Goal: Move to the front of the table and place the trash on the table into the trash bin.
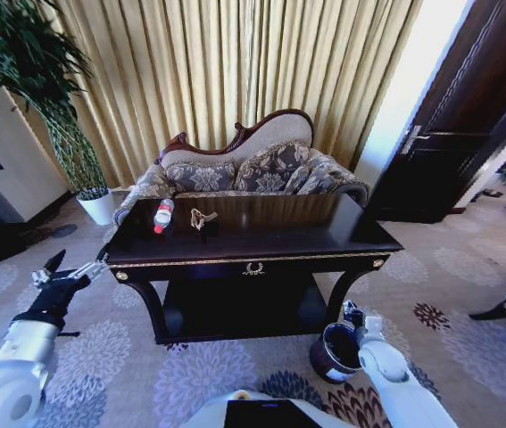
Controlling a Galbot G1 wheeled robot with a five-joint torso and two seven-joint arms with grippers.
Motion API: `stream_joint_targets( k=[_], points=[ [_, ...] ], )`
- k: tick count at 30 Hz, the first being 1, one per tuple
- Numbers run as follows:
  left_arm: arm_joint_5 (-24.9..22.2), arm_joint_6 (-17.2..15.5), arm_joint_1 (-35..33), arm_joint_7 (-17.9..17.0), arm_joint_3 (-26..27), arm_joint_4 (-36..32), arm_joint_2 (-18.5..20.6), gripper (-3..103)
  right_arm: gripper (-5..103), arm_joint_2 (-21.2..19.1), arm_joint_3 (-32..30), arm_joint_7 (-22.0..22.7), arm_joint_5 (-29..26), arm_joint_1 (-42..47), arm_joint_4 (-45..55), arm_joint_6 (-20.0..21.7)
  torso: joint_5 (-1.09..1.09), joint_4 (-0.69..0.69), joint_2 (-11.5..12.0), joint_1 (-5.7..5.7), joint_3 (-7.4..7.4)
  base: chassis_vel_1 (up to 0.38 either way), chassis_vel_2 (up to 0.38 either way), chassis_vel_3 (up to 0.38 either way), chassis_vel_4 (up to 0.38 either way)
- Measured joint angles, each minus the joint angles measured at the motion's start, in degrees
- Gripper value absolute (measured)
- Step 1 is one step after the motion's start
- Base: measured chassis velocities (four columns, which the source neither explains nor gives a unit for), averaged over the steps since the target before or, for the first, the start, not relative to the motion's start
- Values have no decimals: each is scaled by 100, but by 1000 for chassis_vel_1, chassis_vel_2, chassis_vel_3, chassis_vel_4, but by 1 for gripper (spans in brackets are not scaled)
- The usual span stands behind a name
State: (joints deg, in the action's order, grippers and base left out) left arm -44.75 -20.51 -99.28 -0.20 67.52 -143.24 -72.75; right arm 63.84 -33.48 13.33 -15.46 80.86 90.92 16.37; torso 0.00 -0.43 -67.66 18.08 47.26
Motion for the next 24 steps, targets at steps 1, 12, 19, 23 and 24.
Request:
stream_joint_targets(
  k=[1,12,19,23,24],
  points=[
    [-4,-7,0,2,5,0,1,100,0,-20,26,-1,14,-48,-84,7,-1,-1,0,0,0,0,0,0,0],
    [1,-14,-88,3,37,0,2,100,0,-87,52,-92,-53,-408,-1189,27,-1,0,0,0,0,0,0,0,0],
    [2,-98,6,-23,24,0,72,100,0,44,78,-124,142,-765,-2199,-23,1,0,-1,0,0,0,0,0,0],
    [21,-66,-95,-19,36,0,56,100,0,115,103,-162,418,-874,-2569,-135,0,0,0,0,0,0,0,0,0],
    [21,-66,-95,-19,36,0,56,100,0,115,103,-162,418,-874,-2569,-135,0,0,0,0,0,0,0,0,0]
  ],
)
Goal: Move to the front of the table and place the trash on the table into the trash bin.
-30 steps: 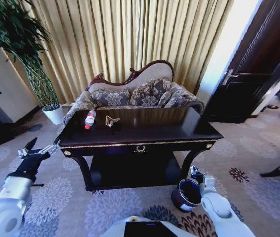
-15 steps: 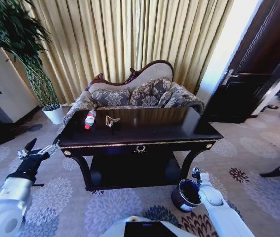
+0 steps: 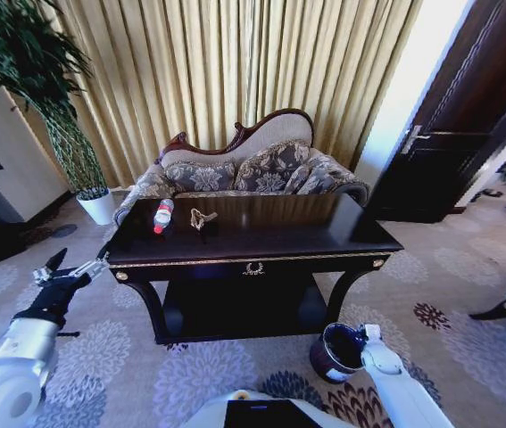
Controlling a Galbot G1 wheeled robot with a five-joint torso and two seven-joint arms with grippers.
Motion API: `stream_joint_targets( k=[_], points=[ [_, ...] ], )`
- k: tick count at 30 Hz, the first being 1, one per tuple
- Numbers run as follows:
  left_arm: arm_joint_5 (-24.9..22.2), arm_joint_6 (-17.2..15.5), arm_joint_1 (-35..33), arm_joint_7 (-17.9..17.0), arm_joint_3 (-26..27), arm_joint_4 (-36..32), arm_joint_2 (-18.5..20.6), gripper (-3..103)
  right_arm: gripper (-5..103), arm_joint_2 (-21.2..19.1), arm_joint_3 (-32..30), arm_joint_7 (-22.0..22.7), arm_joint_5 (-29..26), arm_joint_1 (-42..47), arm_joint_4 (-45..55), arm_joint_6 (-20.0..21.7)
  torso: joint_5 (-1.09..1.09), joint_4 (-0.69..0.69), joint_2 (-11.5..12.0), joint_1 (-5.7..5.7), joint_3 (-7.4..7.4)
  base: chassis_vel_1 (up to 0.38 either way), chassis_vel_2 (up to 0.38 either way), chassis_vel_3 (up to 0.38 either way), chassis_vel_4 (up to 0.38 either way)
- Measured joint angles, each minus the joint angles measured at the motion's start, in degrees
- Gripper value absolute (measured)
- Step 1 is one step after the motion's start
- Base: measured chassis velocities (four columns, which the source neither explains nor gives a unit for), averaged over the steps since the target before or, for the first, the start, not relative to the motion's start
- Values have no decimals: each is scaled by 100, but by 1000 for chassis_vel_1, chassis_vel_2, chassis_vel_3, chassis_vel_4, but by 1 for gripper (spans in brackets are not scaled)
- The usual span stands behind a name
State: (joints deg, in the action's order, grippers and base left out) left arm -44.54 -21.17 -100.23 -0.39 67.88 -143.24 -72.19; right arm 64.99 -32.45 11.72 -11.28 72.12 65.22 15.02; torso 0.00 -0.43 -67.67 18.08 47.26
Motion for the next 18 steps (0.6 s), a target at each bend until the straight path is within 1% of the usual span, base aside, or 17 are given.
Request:
stream_joint_targets(
  k=[1,2,3,4,5,8,9,10,11,12,14,16,17,18],
  points=[
    [4,22,-29,14,12,0,17,100,-3,18,13,-4,48,-25,-57,-13,0,0,0,0,0,0,0,0,0],
    [6,38,-45,28,32,0,48,100,2,37,30,-6,68,-57,-93,-23,0,0,0,0,0,0,0,0,0],
    [6,41,-47,32,38,0,66,100,2,50,45,-7,71,-79,-106,-28,0,0,0,0,0,0,0,0,0],
    [7,43,-47,32,41,0,77,100,8,59,59,-8,72,-99,-116,-30,0,0,0,0,0,0,0,0,0],
    [7,43,-47,32,41,0,77,100,8,59,59,-8,72,-99,-116,-30,0,0,0,0,0,0,0,0,0],
    [45,47,-45,39,7,0,65,100,24,87,84,-15,65,-142,-133,-49,1,0,0,0,0,0,0,0,0],
    [45,47,-45,39,7,0,65,100,24,87,84,-15,65,-142,-133,-49,1,0,0,0,0,0,0,0,0],
    [65,48,-45,42,-7,0,56,100,29,94,86,-26,63,-150,-151,-74,1,0,0,0,0,0,0,0,0],
    [75,49,-47,44,-14,0,53,100,29,101,86,-36,63,-157,-174,-96,1,0,0,0,0,0,0,0,0],
    [83,51,-55,50,-16,0,54,100,40,113,82,-44,63,-165,-226,-130,0,0,0,0,0,0,0,0,0],
    [84,51,-56,51,-15,0,59,100,40,117,76,-46,63,-167,-248,-141,0,0,0,0,0,0,0,0,0],
    [86,51,-49,52,-17,0,65,100,50,118,52,-51,64,-172,-314,-184,1,0,0,0,0,0,0,0,0],
    [86,51,-49,52,-17,0,65,100,50,118,52,-51,64,-172,-314,-184,1,0,0,0,0,0,0,0,0],
    [89,51,-46,52,-30,0,54,100,56,118,45,-52,65,-172,-335,-196,1,0,0,0,0,0,0,0,0]
  ],
)
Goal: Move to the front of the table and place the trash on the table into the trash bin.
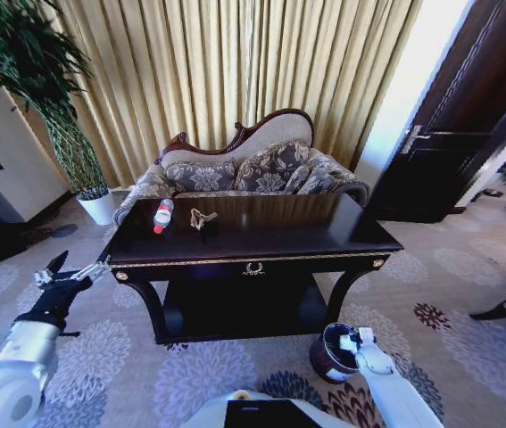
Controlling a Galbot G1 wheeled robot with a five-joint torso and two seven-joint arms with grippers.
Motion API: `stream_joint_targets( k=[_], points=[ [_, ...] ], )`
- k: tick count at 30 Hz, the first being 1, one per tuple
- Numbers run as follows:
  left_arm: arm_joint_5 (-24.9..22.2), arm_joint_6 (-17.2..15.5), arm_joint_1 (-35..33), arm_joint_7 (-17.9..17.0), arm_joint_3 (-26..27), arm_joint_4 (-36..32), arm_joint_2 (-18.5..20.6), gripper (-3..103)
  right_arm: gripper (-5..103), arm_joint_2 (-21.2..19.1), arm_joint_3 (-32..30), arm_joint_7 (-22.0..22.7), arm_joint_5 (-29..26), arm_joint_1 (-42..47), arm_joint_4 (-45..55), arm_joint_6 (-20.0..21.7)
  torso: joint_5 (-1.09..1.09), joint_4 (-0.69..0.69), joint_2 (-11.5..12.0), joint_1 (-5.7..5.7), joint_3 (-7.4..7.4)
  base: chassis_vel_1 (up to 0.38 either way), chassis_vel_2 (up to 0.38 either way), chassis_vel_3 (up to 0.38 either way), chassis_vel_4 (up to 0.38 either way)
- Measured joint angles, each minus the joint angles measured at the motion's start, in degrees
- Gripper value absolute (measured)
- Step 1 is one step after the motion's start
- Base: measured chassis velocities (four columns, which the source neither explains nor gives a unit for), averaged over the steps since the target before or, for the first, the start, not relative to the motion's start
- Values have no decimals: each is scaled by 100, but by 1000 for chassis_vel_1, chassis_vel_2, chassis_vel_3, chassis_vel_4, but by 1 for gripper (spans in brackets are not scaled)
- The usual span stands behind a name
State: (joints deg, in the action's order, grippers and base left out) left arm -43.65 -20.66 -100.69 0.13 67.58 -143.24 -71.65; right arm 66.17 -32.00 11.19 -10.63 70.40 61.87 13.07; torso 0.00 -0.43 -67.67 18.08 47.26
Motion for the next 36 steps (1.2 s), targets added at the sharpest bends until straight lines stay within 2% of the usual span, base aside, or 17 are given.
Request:
stream_joint_targets(
  k=[2,4,5,7,9,11,14,17,20,23,25,28,29,31,33,34,36],
  points=[
    [8,0,0,0,-20,0,-23,100,68,-4,-26,-2,-1,2,-26,-11,0,0,0,0,0,0,0,0,0],
    [9,0,0,2,-25,0,-25,100,68,-5,-33,-2,-4,5,-26,-13,0,0,0,0,0,0,0,0,0],
    [10,0,2,8,-25,0,-22,100,79,-6,-47,-3,-21,35,14,-14,-1,0,0,0,0,0,0,0,0],
    [10,0,5,11,-24,0,-14,100,79,-3,-51,-4,-39,58,59,-14,0,0,0,0,0,0,0,0,0],
    [10,0,5,13,-21,0,-5,100,84,10,-54,-5,-56,89,119,-14,1,0,0,0,0,0,0,0,0],
    [9,-6,-1,17,-12,0,7,100,95,69,-55,-5,-112,148,232,6,-1,0,0,0,0,0,0,0,0],
    [8,-28,-13,19,-4,0,11,100,100,114,-66,-5,-183,183,323,32,-1,0,0,0,0,0,0,0,0],
    [7,-40,-19,19,6,0,14,100,100,123,-90,-5,-290,213,386,42,-1,1,0,0,0,0,0,0,0],
    [2,-46,-30,19,23,0,29,100,100,98,-164,-59,-697,326,682,70,-2,-1,0,0,0,0,0,0,0],
    [-15,-46,-41,19,56,0,54,100,100,-45,-311,-123,-1572,548,1636,35,0,1,0,0,0,0,0,0,0],
    [-17,-46,-43,19,58,0,54,100,100,-81,-360,-141,-1692,609,1890,-12,0,2,0,0,0,0,0,0,0],
    [-21,-42,-55,18,54,0,38,100,100,-228,-653,-272,-2128,1025,3378,-135,2,1,0,0,0,0,0,0,0],
    [-21,-42,-55,18,54,0,38,100,100,-228,-653,-272,-2128,1025,3378,-135,2,1,0,0,0,0,0,0,0],
    [-20,-36,-21,19,18,0,-12,100,100,-227,-784,-301,-2273,1276,4367,-122,1,-2,0,0,-1,0,0,0,0],
    [-18,-34,-7,19,12,0,-20,100,100,-210,-795,-301,-2289,1315,4622,-96,1,-1,0,0,0,0,0,0,0],
    [-14,-60,45,12,-1,0,-32,100,100,-140,-799,-247,-2312,1382,5364,47,1,1,-1,0,-1,0,0,0,0],
    [-13,-93,56,-1,2,0,-25,100,100,-122,-787,-204,-2313,1394,5569,87,1,1,-1,0,0,0,0,0,0]
  ],
)
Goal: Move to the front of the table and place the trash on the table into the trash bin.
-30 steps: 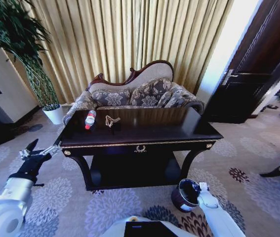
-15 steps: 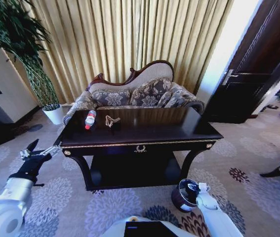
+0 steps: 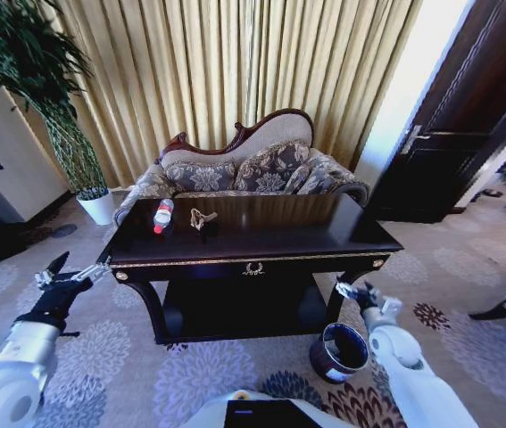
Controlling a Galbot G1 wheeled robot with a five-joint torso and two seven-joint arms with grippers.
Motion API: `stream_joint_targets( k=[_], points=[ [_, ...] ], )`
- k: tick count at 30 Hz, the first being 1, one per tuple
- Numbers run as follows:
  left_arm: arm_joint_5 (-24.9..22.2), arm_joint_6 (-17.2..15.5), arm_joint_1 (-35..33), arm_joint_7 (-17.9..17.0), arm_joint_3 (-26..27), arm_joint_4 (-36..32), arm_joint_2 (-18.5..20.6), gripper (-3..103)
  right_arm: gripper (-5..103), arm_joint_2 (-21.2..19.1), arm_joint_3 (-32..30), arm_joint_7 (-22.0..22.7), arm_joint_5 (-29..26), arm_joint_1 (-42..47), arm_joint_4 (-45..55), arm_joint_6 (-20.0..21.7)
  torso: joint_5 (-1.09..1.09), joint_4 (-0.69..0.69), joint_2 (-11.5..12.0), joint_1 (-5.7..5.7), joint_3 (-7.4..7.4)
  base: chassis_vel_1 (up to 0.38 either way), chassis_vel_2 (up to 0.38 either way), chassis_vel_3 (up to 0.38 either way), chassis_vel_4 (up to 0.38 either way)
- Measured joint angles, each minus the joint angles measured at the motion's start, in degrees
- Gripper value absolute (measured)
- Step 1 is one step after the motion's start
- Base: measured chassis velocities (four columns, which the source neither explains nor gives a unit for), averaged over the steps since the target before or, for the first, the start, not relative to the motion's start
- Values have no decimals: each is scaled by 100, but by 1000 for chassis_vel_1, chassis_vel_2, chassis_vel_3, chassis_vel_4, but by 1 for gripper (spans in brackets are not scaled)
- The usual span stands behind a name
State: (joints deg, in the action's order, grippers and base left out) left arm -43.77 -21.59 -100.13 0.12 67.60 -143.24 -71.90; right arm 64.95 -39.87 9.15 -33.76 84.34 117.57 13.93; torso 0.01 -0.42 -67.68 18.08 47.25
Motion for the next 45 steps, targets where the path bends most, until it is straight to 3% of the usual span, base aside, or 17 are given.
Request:
stream_joint_targets(
  k=[8,15,22,24,27,45],
  points=[
    [14,-690,66,-19,185,0,192,100,100,-45,38,143,332,309,1579,149,-1,-1,0,0,0,0,0,0,0],
    [22,-942,153,-20,153,0,227,100,100,-19,74,142,605,543,1945,159,-1,-1,0,0,0,0,0,0,0],
    [90,-917,155,-23,164,0,276,100,100,75,173,128,743,681,2096,194,-1,0,0,0,0,0,0,0,0],
    [91,-661,167,-19,151,0,286,100,100,76,233,127,693,714,2157,273,-2,0,0,0,0,0,0,0,0],
    [96,-593,166,-13,148,0,281,100,100,72,251,127,689,739,2158,281,-1,0,0,0,0,0,0,0,0],
    [109,-540,206,-4,137,0,294,100,100,22,339,103,657,722,2089,269,-1,0,0,0,0,0,0,0,0]
  ],
)
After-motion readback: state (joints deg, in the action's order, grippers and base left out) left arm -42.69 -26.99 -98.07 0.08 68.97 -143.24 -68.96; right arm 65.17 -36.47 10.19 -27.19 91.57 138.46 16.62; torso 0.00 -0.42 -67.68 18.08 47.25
